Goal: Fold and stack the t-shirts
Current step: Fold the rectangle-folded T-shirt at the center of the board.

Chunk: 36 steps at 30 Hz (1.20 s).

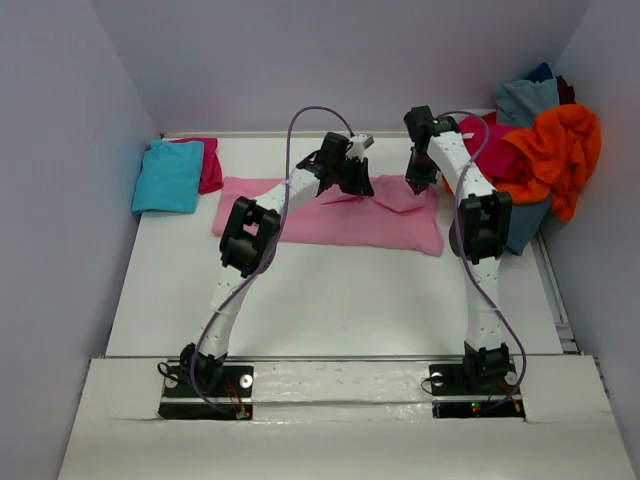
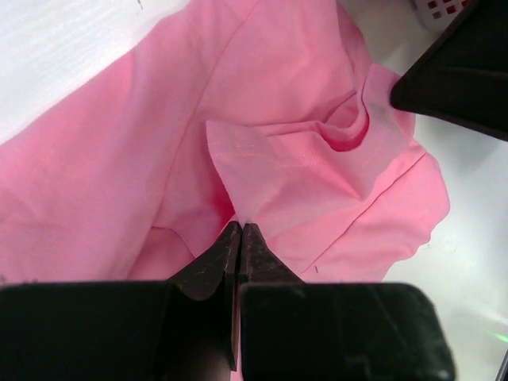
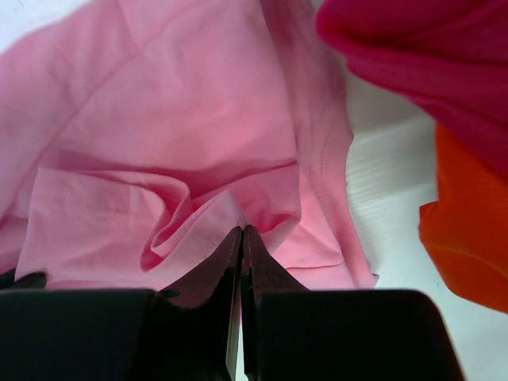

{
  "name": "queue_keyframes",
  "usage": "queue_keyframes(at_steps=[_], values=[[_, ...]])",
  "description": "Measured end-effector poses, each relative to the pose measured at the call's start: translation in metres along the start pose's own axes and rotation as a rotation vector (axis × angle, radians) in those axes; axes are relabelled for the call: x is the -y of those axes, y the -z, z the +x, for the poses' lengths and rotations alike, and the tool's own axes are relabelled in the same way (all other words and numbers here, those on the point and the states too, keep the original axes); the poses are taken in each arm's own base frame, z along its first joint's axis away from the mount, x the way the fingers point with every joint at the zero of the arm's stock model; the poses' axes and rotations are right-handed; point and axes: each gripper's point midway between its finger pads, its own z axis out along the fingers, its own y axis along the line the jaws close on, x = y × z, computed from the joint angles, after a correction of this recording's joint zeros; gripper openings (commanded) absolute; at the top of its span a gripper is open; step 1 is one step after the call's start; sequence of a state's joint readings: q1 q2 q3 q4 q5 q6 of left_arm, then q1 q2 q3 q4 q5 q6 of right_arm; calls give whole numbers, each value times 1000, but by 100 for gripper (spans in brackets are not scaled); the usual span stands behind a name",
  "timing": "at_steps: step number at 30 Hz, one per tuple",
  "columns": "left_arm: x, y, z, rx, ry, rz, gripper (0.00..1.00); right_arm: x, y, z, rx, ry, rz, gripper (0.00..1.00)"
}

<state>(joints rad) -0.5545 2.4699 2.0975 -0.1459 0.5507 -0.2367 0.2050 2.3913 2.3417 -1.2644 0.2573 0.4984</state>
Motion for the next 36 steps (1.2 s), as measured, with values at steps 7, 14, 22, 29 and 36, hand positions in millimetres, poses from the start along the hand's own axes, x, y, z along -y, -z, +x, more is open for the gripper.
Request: queue_keyframes(at_steps=[7,14,22,29,36], values=[[9,17,-21,55,-36,-28,5,-2,10,-18,62,-23,-5,7],[8,23,-32,90,-53,-59,6,-4,-7,-16,45,-16,14,7],[3,24,-25,66,-47,-82,6,-7,-21,-18,45,-14,25,7],[0,25,-20,45,-52,-95,6,-6,-22,-28,82,-28,30,7],[-2,25,-15,28,-49,-103,6,-6,-23,-38,124,-41,34,7]])
